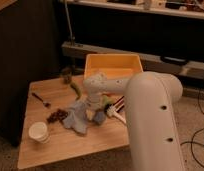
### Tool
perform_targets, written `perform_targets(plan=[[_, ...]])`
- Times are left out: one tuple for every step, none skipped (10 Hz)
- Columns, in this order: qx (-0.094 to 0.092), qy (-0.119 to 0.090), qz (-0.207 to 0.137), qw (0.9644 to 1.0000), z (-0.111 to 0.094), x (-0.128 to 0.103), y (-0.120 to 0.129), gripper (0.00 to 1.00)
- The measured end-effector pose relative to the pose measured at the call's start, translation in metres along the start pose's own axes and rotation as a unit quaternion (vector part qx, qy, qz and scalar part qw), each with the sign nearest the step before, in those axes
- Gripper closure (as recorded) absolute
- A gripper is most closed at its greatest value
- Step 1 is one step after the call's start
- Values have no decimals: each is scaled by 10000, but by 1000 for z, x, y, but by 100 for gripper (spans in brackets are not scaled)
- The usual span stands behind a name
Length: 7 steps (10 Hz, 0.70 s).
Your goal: Place sponge in paper cup
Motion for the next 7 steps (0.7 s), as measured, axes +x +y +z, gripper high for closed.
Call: perform_targets(plan=[[2, 8, 29, 10000, -2, 3, -2, 85], [6, 18, 34, 10000, -3, 3, -2, 95], [3, 22, 29, 10000, -3, 3, -2, 99], [3, 23, 22, 10000, -4, 3, -2, 100], [5, 22, 4, 10000, -4, 3, -1, 100], [36, -2, -92, 10000, -9, 0, 6, 100], [120, -110, -260, 9995, -22, -12, 17, 100]])
